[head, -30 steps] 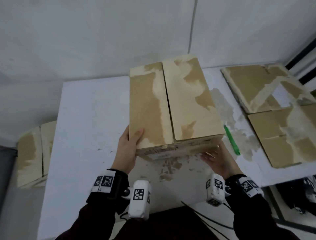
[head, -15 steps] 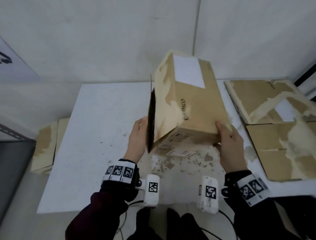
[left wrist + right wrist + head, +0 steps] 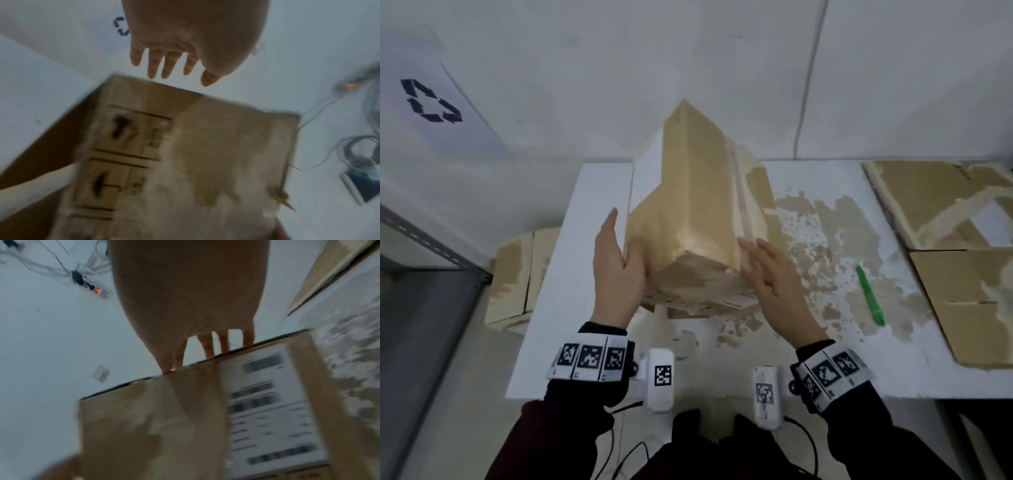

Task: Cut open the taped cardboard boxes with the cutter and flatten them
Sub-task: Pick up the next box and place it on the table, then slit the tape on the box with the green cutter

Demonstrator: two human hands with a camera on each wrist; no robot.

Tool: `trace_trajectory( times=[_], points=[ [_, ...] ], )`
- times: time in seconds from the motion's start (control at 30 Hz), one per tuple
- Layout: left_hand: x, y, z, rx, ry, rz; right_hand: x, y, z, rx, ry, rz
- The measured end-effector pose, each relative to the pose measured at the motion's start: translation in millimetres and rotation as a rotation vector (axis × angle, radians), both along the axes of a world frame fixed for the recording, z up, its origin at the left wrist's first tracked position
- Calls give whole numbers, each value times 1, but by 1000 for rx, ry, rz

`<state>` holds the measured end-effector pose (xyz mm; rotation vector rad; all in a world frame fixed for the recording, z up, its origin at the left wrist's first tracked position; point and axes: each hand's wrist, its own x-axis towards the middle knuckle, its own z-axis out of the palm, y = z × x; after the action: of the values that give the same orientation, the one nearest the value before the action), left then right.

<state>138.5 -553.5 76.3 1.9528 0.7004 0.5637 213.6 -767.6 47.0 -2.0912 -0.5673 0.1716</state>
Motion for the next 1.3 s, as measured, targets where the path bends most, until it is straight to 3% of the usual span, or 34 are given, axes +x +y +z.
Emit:
trace_trajectory(
  times=[0.1, 0.17, 0.23, 0.33, 0.43, 0.53, 0.63, 0.73, 0.8, 0.97, 1.1, 1.2, 1.3],
  points=[
    [2, -18, 21, 245, -143, -104, -4, 11, -12, -198, -154, 78],
    [10, -26, 29, 453, -125, -203, -8, 25, -10, -237, -209, 92],
    [21, -35, 29, 592, 23, -292, -10, 33, -9, -189, -164, 130],
    [31, -40, 0, 642, 431, -368, -7, 27, -9, 99, 71, 174],
    [26, -37, -43, 680, 561, -384, 9, -5, -18, 166, 47, -62],
    [21, -37, -62, 758, 457, -310, 49, -61, -54, -111, 32, -360],
    [24, -40, -65, 770, 379, -256, 85, -122, -96, -539, 250, -572],
    [24, -41, -68, 777, 346, -219, 90, -152, -117, -783, 300, -553],
    [23, -42, -69, 771, 337, -212, 85, -158, -123, -819, 254, -556],
    [24, -45, -65, 753, 337, -205, 76, -148, -122, -560, 211, -585],
    [27, -48, -56, 643, 383, -225, 65, -102, -82, -212, 251, -619],
    [31, -57, -44, 550, 392, -324, 42, -49, -36, 144, 356, -516],
    [28, -50, -30, 442, 295, -498, 22, 3, 6, 285, 309, -322]
  ],
)
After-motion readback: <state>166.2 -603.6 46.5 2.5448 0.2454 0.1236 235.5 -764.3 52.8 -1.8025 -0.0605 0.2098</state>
